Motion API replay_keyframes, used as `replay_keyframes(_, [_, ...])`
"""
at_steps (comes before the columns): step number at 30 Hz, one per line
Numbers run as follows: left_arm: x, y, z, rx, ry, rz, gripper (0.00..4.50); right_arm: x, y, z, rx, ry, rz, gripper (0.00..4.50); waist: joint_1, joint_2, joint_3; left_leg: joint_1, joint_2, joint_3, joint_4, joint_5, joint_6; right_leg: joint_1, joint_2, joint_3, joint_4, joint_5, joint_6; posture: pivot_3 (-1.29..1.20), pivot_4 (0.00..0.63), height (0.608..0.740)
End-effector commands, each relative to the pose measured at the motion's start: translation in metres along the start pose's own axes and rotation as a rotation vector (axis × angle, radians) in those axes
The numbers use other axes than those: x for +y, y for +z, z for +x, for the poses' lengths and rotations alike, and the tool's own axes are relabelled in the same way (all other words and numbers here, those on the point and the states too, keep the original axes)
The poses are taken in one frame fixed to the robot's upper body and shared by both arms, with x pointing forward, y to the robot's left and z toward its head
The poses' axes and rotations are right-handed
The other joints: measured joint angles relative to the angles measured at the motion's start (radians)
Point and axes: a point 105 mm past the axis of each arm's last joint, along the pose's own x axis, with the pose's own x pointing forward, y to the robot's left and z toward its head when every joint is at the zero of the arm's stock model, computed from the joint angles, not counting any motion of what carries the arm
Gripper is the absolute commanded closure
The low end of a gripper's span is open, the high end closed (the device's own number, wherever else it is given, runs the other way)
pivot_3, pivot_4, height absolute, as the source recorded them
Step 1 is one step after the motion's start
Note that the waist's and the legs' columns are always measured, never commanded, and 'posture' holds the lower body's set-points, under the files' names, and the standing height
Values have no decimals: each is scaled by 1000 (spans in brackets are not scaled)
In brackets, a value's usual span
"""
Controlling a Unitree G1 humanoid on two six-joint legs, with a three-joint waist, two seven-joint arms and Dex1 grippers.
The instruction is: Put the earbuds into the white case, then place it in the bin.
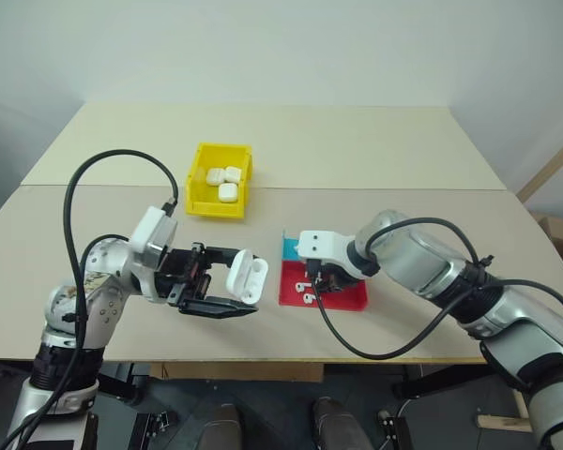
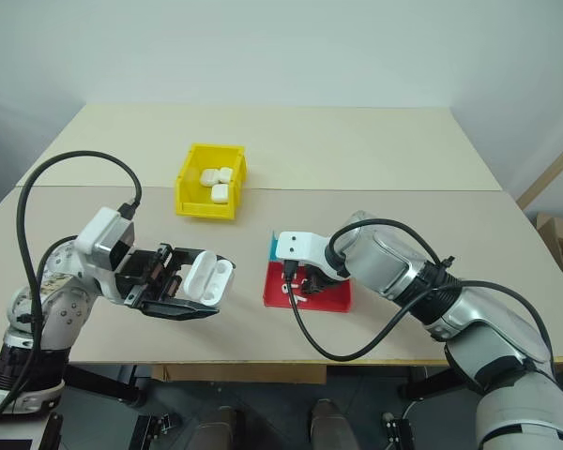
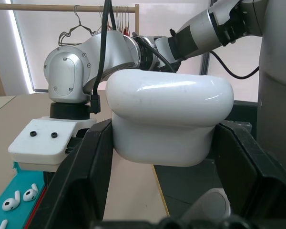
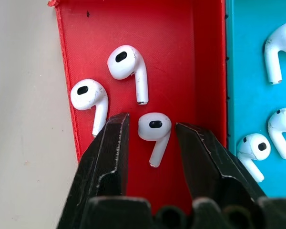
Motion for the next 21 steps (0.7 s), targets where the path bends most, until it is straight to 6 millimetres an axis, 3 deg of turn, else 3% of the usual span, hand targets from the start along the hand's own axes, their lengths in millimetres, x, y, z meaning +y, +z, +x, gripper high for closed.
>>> replay_keyframes(1, [-2,8,-1,13,2,57,1681,3,-4,2,7,5,6,3660,0,0,0,0,0,0,0,0,0,0,0,0,0,0,0,0,150,740])
replay_keyframes(2, [-2,8,-1,14,2,56,1681,2,-3,0,-7,-3,17,3863,0,0,0,0,0,0,0,0,0,0,0,0,0,0,0,0,150,740])
replay_keyframes(6, [0,9,-3,18,-2,51,1681,-12,4,-23,-113,-67,147,3873,1,0,0,-1,0,0,0,0,0,-1,0,0,0,0,0,0,150,740])
replay_keyframes(10, [8,16,-10,-2,20,40,1681,-18,10,-70,-348,-95,373,3873,4,0,0,-2,0,0,0,0,0,-2,0,0,0,0,0,0,150,740])
replay_keyframes(13, [13,25,-13,-55,41,29,1681,-14,18,-110,-618,-123,459,3873,6,0,0,-3,0,-1,0,0,1,-1,0,-1,-1,0,0,0,150,740])
replay_keyframes(15, [16,28,-12,-72,41,23,1681,-10,25,-131,-800,-182,441,3873,6,0,0,-2,0,-1,0,0,1,-1,0,-1,-1,0,0,0,150,740])
replay_keyframes(19, [21,29,-8,-66,26,6,1681,3,39,-151,-999,-263,368,3873,2,0,0,-2,0,-1,0,0,1,-1,0,-1,-1,0,0,0,150,740])
replay_keyframes(21, [24,30,-5,-63,19,-3,1681,9,55,-161,-1128,-272,339,3873,-3,0,0,-2,0,-1,0,0,1,-1,0,0,0,0,0,0,150,740])
